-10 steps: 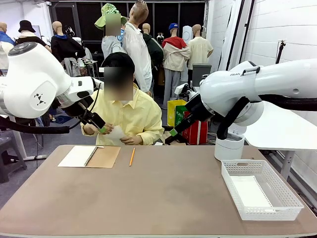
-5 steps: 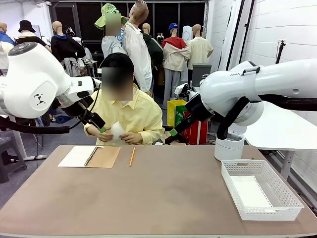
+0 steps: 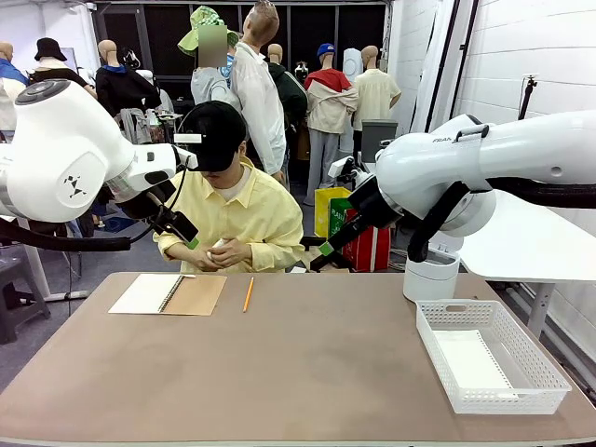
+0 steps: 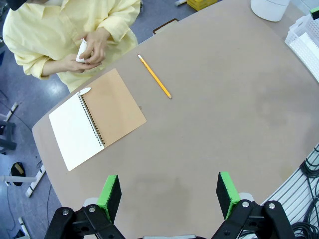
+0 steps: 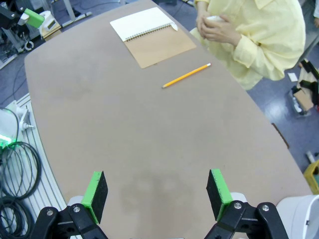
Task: Sort the paper based on its condition.
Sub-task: If a person hands you a paper, place it in the Organizing basket , and if it's crumpled, put it in the Trash can.
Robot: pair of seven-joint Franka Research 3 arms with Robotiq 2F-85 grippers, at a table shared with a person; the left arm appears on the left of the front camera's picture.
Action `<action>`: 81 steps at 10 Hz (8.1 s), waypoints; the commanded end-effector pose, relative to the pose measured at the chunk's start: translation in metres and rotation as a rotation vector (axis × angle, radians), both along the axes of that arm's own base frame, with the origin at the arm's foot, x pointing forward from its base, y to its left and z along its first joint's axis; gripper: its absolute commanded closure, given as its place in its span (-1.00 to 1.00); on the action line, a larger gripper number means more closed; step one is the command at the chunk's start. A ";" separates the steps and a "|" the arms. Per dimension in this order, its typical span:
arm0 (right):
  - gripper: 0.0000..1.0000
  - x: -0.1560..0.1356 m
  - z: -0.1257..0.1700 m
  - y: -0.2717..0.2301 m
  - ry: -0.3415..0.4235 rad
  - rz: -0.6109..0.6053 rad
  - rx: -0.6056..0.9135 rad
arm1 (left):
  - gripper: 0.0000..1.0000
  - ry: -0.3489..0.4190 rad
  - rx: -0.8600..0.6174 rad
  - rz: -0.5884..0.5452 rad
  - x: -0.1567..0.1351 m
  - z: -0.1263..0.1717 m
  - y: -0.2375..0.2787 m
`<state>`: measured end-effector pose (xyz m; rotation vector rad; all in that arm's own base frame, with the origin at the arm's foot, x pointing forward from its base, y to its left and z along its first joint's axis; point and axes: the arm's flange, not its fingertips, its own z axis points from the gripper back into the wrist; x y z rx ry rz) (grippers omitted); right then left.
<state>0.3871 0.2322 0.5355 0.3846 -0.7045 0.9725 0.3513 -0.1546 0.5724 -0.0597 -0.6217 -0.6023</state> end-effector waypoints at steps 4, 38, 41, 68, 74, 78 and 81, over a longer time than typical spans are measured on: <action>-1.00 -0.001 0.000 -0.001 0.000 -0.002 -0.008 | -1.00 -0.001 -0.001 0.000 0.000 0.000 0.001; -1.00 -0.001 0.000 -0.001 0.000 -0.002 -0.008 | -1.00 -0.001 -0.001 0.000 0.000 0.000 0.001; -1.00 -0.001 0.000 -0.001 0.000 -0.002 -0.008 | -1.00 -0.001 -0.001 0.000 0.000 0.000 0.001; -1.00 -0.001 0.000 -0.001 0.000 -0.002 -0.008 | -1.00 -0.001 -0.001 0.000 0.000 0.000 0.001; -1.00 0.000 0.000 0.006 0.007 0.013 -0.011 | -1.00 -0.001 -0.001 0.000 0.000 0.000 0.001; -1.00 -0.001 -0.010 0.052 0.032 0.088 -0.110 | -1.00 -0.001 -0.001 0.000 0.000 0.000 0.001; -1.00 -0.008 -0.029 0.082 0.065 0.144 -0.175 | -1.00 -0.001 -0.001 0.000 0.000 0.000 0.001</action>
